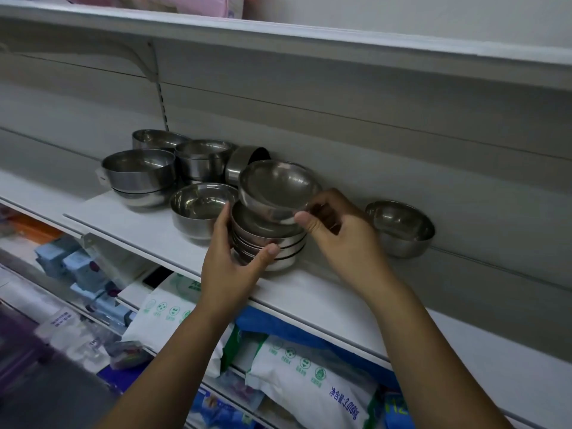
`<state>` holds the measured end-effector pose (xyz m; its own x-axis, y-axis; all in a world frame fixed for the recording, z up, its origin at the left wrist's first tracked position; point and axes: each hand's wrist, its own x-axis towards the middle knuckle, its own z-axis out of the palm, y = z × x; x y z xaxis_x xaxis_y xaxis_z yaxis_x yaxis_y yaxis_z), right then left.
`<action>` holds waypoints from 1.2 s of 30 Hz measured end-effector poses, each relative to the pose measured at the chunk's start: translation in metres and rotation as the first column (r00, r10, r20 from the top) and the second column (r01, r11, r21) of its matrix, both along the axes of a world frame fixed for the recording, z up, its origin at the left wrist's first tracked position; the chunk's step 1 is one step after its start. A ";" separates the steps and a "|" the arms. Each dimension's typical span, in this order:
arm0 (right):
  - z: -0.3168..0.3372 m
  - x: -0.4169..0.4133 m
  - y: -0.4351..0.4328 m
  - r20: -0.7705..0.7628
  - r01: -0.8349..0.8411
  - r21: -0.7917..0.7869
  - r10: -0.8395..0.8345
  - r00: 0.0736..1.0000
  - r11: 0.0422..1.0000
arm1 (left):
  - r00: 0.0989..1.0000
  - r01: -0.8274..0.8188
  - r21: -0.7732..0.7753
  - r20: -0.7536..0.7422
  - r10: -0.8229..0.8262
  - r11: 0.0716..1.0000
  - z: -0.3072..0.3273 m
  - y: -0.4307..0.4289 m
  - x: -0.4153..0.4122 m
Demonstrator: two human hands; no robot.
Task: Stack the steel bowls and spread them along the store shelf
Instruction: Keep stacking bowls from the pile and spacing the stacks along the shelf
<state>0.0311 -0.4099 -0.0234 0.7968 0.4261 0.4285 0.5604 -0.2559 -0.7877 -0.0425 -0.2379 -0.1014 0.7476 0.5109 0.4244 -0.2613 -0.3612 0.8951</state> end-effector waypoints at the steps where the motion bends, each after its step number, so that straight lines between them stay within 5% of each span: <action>1: -0.005 0.000 0.002 -0.020 -0.021 -0.036 0.020 1.000 0.999 | 1.000 0.014 -0.009 0.007 -0.014 1.000 0.001 0.001 -0.001; 8: -0.018 -0.003 0.006 -0.017 -0.004 -0.056 0.003 1.000 0.998 | 0.996 0.074 -0.095 0.064 -0.069 0.993 0.006 0.004 0.000; 16: -0.031 -0.008 0.019 -0.185 0.224 0.153 -0.194 0.963 0.963 | 0.999 0.026 -0.047 0.031 -0.024 0.999 0.001 0.006 0.006; 24: -0.042 -0.009 0.023 -0.448 -0.007 0.293 0.144 0.883 0.956 | 0.999 -0.001 -0.077 0.046 0.004 0.997 0.017 -0.011 -0.003; 36: -0.016 -0.051 -0.143 -0.440 0.052 0.354 0.117 0.890 0.934 | 0.991 0.012 -0.170 0.133 0.011 0.985 0.047 -0.184 -0.052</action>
